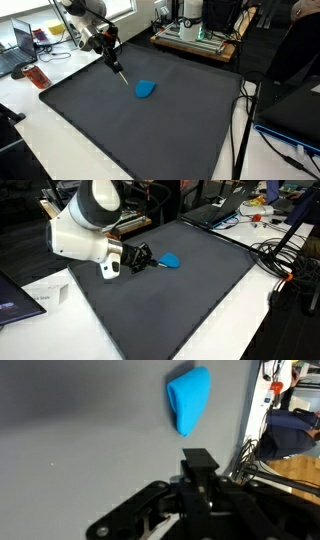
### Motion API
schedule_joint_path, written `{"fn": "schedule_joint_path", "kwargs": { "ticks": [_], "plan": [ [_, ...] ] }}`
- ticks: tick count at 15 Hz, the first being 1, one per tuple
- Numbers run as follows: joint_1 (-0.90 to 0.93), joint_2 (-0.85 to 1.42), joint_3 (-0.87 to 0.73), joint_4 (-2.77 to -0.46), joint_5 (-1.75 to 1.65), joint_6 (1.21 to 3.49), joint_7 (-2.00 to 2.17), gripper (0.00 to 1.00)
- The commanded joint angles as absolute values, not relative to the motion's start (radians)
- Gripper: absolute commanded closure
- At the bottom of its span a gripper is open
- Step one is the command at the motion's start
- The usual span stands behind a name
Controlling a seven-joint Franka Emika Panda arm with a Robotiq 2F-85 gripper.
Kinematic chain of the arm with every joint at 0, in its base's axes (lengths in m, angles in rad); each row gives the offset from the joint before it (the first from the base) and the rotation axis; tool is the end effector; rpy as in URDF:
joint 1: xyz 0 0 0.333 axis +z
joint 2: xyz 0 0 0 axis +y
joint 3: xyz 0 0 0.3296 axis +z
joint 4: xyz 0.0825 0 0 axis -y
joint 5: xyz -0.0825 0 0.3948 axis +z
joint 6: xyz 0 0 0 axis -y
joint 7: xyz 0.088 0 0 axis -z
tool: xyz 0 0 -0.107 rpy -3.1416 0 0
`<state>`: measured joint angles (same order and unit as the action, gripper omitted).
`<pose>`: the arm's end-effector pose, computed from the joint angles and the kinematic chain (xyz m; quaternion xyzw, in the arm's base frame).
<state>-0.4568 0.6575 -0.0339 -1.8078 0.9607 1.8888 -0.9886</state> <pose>0.5741 -0.2368 0.1683 -0.8935 0.0440 -0.0643 0.4422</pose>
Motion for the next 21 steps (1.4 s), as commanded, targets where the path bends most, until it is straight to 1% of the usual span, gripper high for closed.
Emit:
{"fn": "schedule_joint_path", "kwargs": {
  "ticks": [1,7,10,14,21],
  "plan": [
    [-0.49,0.691,-0.058,-1.81,1.044,1.809,-1.072,0.97],
    [-0.504,0.683,-0.093,-1.898,1.138,1.761,-1.274,0.97],
    [-0.48,0.644,-0.127,-1.975,1.196,1.792,-1.337,0.97],
    [-0.426,0.545,-0.17,-2.112,1.265,1.895,-1.404,0.97],
    [-0.267,0.306,-0.18,-2.364,1.425,2.203,-1.497,0.97]
  ]
}}
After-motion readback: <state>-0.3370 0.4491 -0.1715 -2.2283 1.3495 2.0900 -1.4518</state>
